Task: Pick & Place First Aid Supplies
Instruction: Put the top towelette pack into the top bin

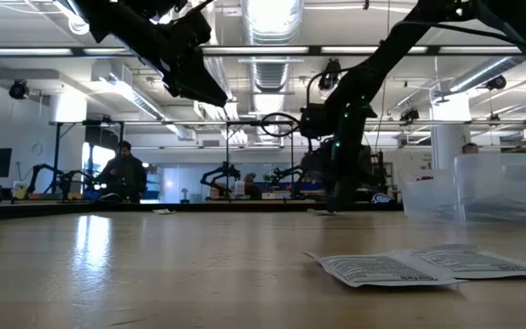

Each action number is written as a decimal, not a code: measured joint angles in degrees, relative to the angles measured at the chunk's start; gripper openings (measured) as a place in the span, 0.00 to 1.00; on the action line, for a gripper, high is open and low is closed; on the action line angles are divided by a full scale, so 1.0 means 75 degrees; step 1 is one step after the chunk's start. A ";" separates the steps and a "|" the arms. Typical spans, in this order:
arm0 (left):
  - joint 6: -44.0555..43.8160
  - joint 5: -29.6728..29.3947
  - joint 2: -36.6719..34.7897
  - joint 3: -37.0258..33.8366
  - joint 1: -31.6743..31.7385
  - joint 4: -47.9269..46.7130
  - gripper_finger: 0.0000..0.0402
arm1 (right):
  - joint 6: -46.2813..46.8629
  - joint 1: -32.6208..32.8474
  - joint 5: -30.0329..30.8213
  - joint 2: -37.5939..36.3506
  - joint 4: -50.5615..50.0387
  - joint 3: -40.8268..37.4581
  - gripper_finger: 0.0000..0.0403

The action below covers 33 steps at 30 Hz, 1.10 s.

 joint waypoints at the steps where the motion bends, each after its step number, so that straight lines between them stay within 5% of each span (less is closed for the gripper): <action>1: 0.0003 0.0000 0.0000 0.0000 0.0000 0.0000 0.45 | -0.0051 -0.0003 0.0000 0.0000 -0.0002 -0.0017 0.17; 8: 0.0000 0.0000 0.0000 0.0000 0.0000 -0.0022 0.45 | -0.0366 -0.0003 -0.0049 -0.0052 -0.0046 -0.0044 0.03; 21: -0.0029 0.0000 0.0000 0.0000 -0.0006 -0.0064 0.45 | -0.1017 0.0124 -0.0053 -0.1086 -0.0906 -0.0186 0.02; 33: -0.0316 -0.0185 0.0000 0.0000 0.0000 -0.0076 0.45 | -0.1601 0.1039 -0.0061 -0.3214 -0.2409 -0.0247 0.02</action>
